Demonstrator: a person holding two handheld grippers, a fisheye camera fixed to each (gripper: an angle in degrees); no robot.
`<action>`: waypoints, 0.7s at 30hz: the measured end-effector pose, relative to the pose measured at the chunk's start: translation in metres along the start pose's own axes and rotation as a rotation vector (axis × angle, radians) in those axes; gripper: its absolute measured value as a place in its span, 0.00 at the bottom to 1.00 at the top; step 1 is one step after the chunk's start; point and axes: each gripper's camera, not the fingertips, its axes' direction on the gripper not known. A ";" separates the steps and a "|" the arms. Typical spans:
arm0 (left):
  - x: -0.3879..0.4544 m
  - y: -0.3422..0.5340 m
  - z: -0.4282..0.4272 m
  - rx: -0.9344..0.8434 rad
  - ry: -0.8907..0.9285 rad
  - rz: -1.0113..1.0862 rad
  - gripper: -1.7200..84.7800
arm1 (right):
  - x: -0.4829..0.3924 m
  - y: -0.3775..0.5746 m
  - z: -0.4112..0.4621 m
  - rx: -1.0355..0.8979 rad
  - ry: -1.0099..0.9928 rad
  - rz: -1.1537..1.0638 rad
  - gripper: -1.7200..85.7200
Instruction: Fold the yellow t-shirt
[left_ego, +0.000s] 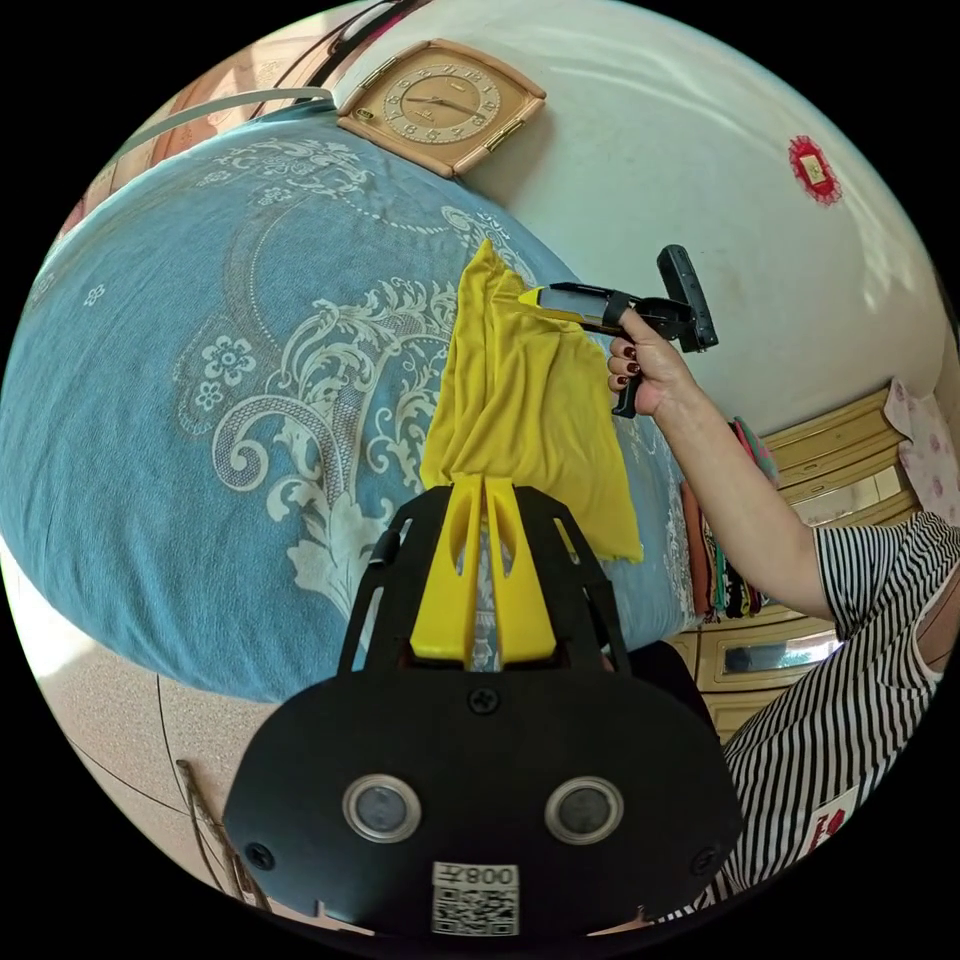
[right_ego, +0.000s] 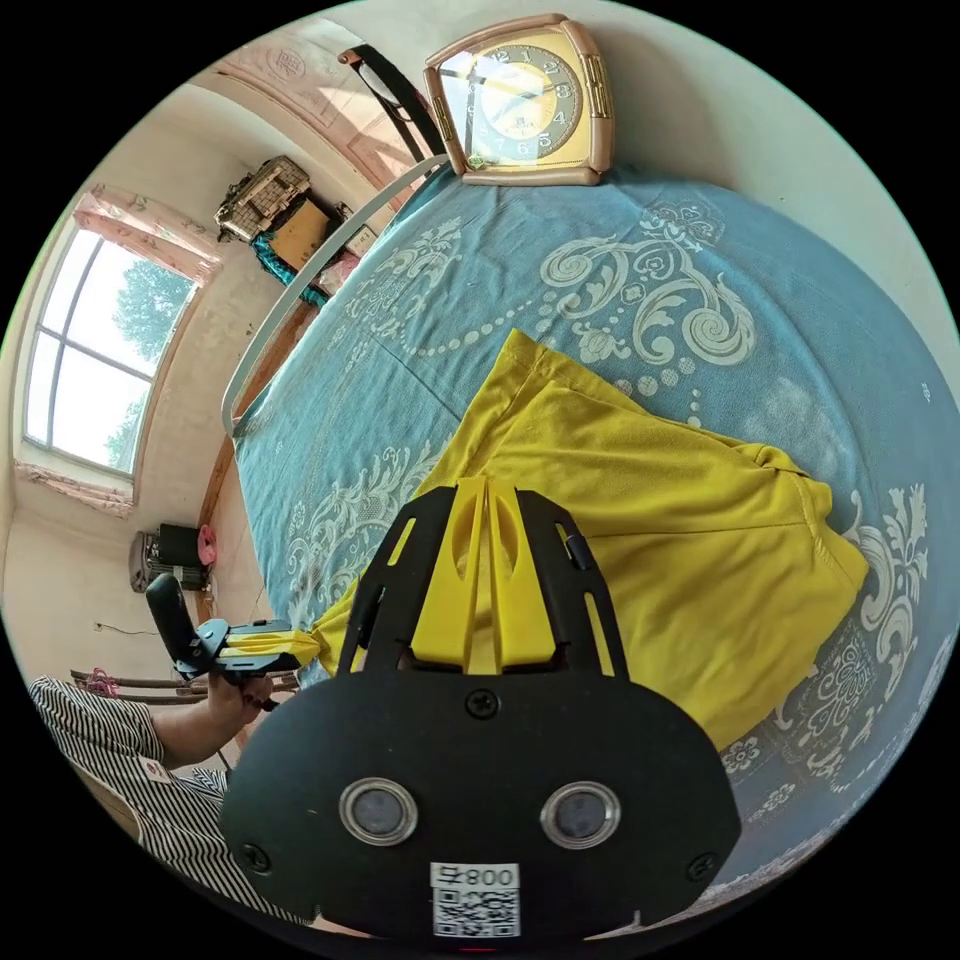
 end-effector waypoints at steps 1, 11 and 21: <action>0.000 0.000 0.004 -0.007 0.002 -0.001 0.02 | 0.005 0.000 0.010 -0.025 -0.021 0.018 0.02; 0.006 0.009 0.016 -0.043 -0.020 -0.028 0.02 | 0.001 0.012 0.041 -0.082 -0.040 0.032 0.02; 0.000 0.022 0.001 -0.024 0.008 -0.097 0.02 | -0.008 0.159 -0.029 0.038 -0.042 0.055 0.02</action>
